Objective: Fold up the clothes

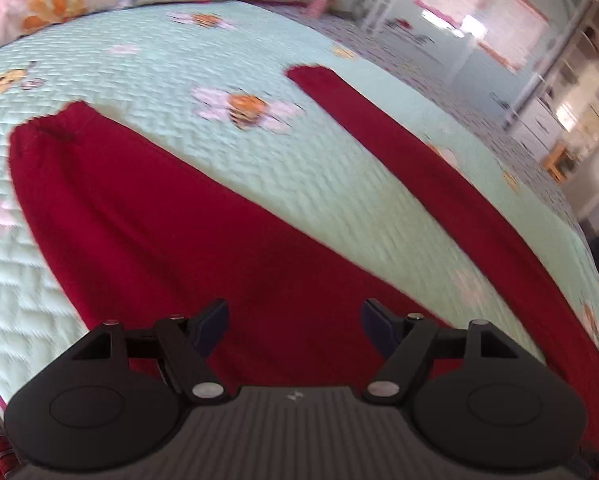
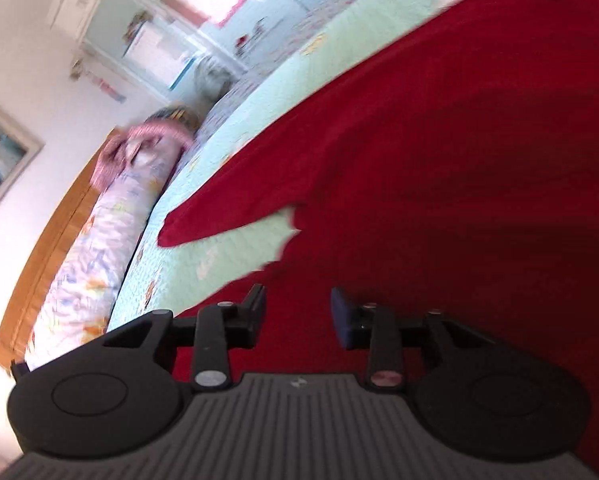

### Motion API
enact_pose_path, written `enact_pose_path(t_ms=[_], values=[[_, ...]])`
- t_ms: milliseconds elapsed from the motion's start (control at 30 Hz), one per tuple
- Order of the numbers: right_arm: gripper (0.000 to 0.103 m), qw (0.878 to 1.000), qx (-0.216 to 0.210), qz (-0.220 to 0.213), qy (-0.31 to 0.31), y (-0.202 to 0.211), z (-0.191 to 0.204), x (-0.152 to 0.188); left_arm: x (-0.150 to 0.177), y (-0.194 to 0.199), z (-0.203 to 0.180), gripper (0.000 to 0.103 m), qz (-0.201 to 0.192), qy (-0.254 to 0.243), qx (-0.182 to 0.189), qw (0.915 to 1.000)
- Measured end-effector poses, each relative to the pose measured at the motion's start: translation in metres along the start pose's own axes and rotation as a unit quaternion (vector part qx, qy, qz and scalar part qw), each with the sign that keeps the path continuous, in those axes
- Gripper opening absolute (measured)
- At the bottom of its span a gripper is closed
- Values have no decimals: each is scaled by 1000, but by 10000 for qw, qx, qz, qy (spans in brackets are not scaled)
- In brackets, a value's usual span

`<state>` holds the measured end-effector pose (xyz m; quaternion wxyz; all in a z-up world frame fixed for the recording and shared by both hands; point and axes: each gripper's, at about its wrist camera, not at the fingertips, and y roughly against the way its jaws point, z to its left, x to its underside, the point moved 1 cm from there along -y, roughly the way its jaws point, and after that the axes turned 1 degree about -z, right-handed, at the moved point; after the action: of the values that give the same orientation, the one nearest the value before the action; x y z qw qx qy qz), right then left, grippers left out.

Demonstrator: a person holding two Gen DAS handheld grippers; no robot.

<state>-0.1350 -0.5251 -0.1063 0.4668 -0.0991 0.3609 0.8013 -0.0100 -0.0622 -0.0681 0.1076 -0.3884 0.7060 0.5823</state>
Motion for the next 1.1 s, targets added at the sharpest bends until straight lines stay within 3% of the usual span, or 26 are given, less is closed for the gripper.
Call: enact_pose_path(t_ms=[200, 367, 400, 467, 533, 600, 733, 900, 1100], values=[[37, 9936, 636, -664, -652, 70, -64, -3, 20, 3, -21, 80, 71, -336, 23, 9994], [51, 9897, 652, -1100, -638, 104, -83, -13, 33, 7, -34, 80, 117, -482, 64, 9987], [48, 9892, 713, -1077, -697, 103, -91, -13, 34, 6, -35, 80, 129, -508, 50, 9986], [34, 9873, 886, -1036, -816, 96, -98, -13, 37, 5, -40, 80, 128, -622, -51, 9980], [33, 9870, 1116, -997, -591, 89, -93, -15, 40, 6, -46, 80, 94, -710, -151, 9973], [35, 9879, 1244, -924, -112, 77, -74, -19, 40, 9, -50, 80, 54, -665, -176, 9976], [35, 9950, 716, -622, 304, 43, -51, -46, 38, 16, -63, 80, -105, -507, 191, 9985], [35, 9937, 178, -124, 1102, -44, -6, -94, 29, 12, -87, 80, -314, -360, 666, 9966], [35, 9871, -274, 675, 1429, -147, 39, -140, 14, -18, -99, 80, -261, 290, 1006, 9942]])
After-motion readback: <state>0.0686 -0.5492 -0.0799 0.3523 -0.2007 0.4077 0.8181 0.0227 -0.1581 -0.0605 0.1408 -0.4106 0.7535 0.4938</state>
